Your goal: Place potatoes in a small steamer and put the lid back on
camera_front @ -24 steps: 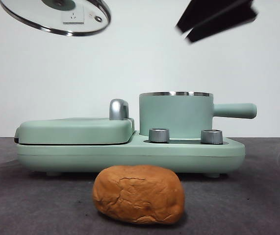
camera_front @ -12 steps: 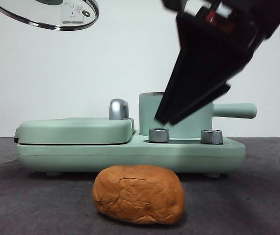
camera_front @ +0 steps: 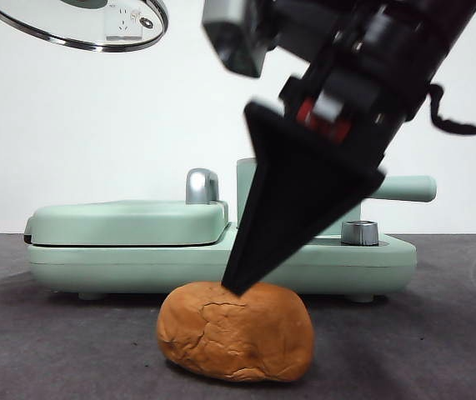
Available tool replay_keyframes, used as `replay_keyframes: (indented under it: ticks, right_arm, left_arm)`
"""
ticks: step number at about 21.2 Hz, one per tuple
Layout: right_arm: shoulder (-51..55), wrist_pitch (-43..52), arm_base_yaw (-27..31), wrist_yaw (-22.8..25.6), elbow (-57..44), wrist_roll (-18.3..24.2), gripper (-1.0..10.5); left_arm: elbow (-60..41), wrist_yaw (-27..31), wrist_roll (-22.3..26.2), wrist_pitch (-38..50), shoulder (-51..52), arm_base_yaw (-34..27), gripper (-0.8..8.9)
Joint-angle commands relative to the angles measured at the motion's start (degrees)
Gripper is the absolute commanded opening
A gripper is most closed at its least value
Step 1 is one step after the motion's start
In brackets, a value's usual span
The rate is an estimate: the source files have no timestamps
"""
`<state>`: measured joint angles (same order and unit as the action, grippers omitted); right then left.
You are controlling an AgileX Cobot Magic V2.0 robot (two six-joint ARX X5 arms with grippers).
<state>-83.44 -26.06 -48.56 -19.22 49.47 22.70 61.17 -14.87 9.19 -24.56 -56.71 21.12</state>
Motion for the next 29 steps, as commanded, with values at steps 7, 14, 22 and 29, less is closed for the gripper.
replay_keyframes:
  ticks: [7, 14, 22, 29]
  right_arm:
    - [-4.6, 3.6, -1.7, 3.7, 1.0, 0.1, 4.3]
    - [-6.2, 3.2, -2.1, 4.1, 1.0, 0.1, 2.6]
    - [-2.7, -2.2, -2.2, 4.3, 2.6, -1.6, 2.0]
    - [2.6, -28.2, -1.2, 13.6, 23.1, -17.0, 2.0]
  left_arm:
    - [0.9, 0.0, 0.2, 1.9, 0.1, -0.2, 0.09]
    - [0.9, 0.1, 0.2, 1.9, 0.1, -0.6, 0.09]
    - [0.9, 0.1, 0.2, 1.9, 0.1, -0.6, 0.09]
    - [0.9, 0.1, 0.2, 2.7, 0.1, -0.6, 0.09]
